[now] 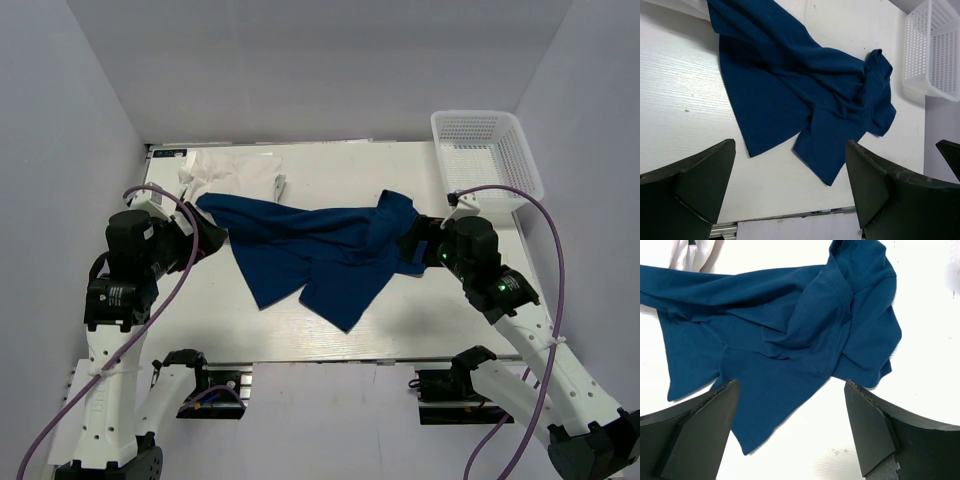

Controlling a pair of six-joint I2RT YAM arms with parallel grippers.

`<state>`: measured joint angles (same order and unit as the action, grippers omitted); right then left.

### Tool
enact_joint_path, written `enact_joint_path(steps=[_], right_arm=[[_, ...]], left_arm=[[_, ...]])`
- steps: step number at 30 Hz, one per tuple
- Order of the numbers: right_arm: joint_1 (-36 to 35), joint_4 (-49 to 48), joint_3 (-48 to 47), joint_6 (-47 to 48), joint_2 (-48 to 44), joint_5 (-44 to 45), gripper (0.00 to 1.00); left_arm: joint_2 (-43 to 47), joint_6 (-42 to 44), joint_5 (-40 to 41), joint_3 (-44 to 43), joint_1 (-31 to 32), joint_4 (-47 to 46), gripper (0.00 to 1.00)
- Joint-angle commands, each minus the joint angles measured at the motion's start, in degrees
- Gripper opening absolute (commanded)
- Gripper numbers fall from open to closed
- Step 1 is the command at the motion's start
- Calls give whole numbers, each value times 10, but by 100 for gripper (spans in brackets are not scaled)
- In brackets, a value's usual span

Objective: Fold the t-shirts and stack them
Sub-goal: Put the neatly folded tshirt into the corner of the board with the left arm

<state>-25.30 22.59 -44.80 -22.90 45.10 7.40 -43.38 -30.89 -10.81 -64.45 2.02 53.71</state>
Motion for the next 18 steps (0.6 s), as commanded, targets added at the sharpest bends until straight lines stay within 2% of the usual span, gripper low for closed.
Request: enact_joint_path(steps=[1,7,12,18], right_arm=[[-1,-4,-24,13,-9,-5,90],[-3,-12,-16,34,3,-42,90],[-5,46,-48,55,78,-41,90],[-18,19,-42,59,159,-68,90]], left_arm=[[0,3,-10,-11,2,-3,100],[0,3,-10,-6,2,3,100],[-6,3,-10,6,2,3,100],[-19,-7,-40,72,2,-40,100]])
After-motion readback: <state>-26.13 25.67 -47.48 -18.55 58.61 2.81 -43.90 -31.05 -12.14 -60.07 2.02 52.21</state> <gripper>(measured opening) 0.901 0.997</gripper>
